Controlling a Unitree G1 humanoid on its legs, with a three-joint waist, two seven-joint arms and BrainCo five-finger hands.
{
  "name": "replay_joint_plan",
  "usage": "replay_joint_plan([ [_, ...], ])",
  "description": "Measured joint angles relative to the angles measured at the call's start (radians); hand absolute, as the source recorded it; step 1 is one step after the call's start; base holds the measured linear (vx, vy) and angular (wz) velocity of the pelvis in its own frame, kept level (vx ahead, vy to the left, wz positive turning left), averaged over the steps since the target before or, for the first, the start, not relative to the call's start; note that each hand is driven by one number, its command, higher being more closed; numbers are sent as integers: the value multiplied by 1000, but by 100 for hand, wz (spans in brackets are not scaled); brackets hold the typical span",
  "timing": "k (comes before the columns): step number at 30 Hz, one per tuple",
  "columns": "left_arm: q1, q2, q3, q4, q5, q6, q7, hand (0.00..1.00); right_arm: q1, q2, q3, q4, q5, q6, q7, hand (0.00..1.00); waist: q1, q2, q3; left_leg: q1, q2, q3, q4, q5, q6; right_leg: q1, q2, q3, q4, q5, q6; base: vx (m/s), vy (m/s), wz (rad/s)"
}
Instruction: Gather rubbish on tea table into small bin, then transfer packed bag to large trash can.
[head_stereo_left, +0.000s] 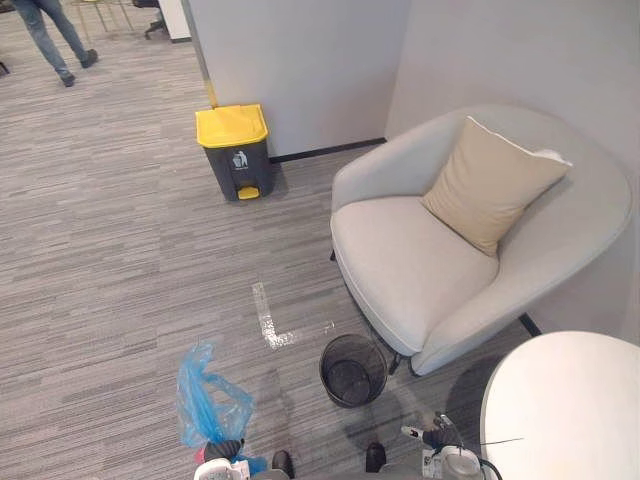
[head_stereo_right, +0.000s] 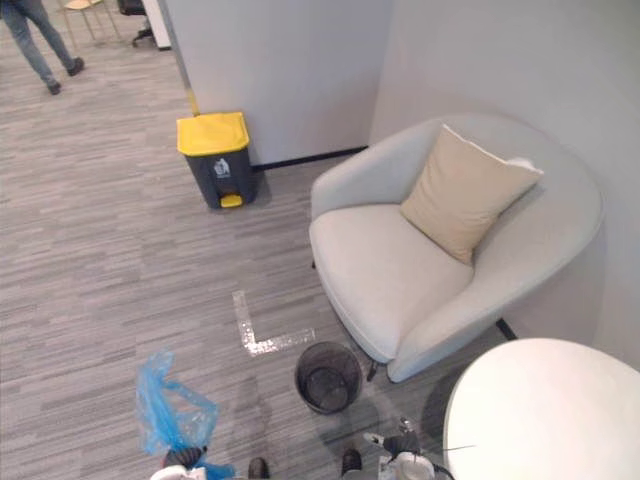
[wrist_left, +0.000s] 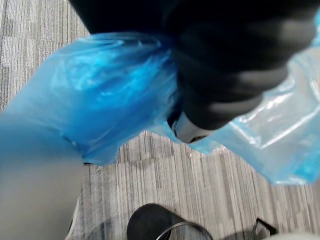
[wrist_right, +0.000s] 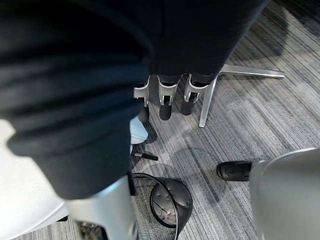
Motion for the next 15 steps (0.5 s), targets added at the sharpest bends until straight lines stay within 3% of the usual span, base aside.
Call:
replay_joint_plan([
  [1, -1, -6, 3, -14, 0, 0, 1, 100, 5, 9, 1, -26, 0, 0, -8, 0, -2, 1, 2, -46, 19, 6, 61, -25, 22, -6, -1, -4, 2, -25, 18, -137, -6, -8],
  [3, 1, -14, 2, -42, 1, -3, 2, 100, 8, 18, 19, -31, 0, 0, -14, 0, 1, 25, 10, -79, 53, -3, 112, -43, 24, -66, -2, -38, 290, -116, -21, -88, -21, 9],
  [5, 12, -11, 3, -60, 1, -7, 2, 100, 20, 43, 23, -29, 0, 2, -14, 0, 2, -3, -7, -96, 51, -42, 148, -48, 17, -29, -6, -15, 483, -206, 27, 4, -71, 41],
  [7, 9, -10, 3, -72, 1, -9, 3, 100, 10, 52, 24, -29, 0, -3, -16, 0, 5, -26, -20, -141, 37, -74, 193, -38, 2, 8, -8, 31, 484, -272, 27, -27, -187, 53],
  [8, 6, -10, 3, -76, 1, -11, 3, 100, 6, 46, 23, -29, 1, -3, -19, 0, 11, -30, -23, -163, 36, -91, 215, -25, -14, 19, 3, 39, 439, -294, 9, -60, -212, 43],
  [11, -5, -33, 1, -76, -2, -13, 8, 100, -15, 19, 24, -29, 3, -5, -26, 0, 44, 12, -18, -205, 46, -113, 210, 9, -33, 55, 28, 18, 319, -332, -44, -142, -154, 20],
  [12, -17, -55, -7, -75, -2, -13, 11, 100, -30, 5, 25, -29, 6, -6, -26, 0, 39, 52, -9, -239, 57, -148, 190, 53, -38, 48, 46, -14, 289, -329, -56, -229, -143, 80],
  [13, -19, -70, -25, -76, -2, -14, 11, 100, -27, -10, 23, -29, 11, -6, -29, 0, 35, 75, 2, -248, 61, -184, 148, 105, -48, 36, 57, -54, 294, -324, -67, -262, -139, 91],
  [14, -18, -74, -29, -76, -2, -14, 9, 100, -27, -15, 23, -29, 11, -6, -29, 0, 33, 82, 1, -254, 61, -199, 128, 130, -54, 30, 60, -75, 297, -322, -70, -318, -122, 108],
  [15, -22, -78, -36, -77, -2, -15, 7, 100, -23, -18, 21, -20, 9, -2, -33, 0, 27, 85, 10, -252, 68, -206, 58, 184, -69, 11, 55, -150, 287, -308, -105, -295, -88, 89],
])
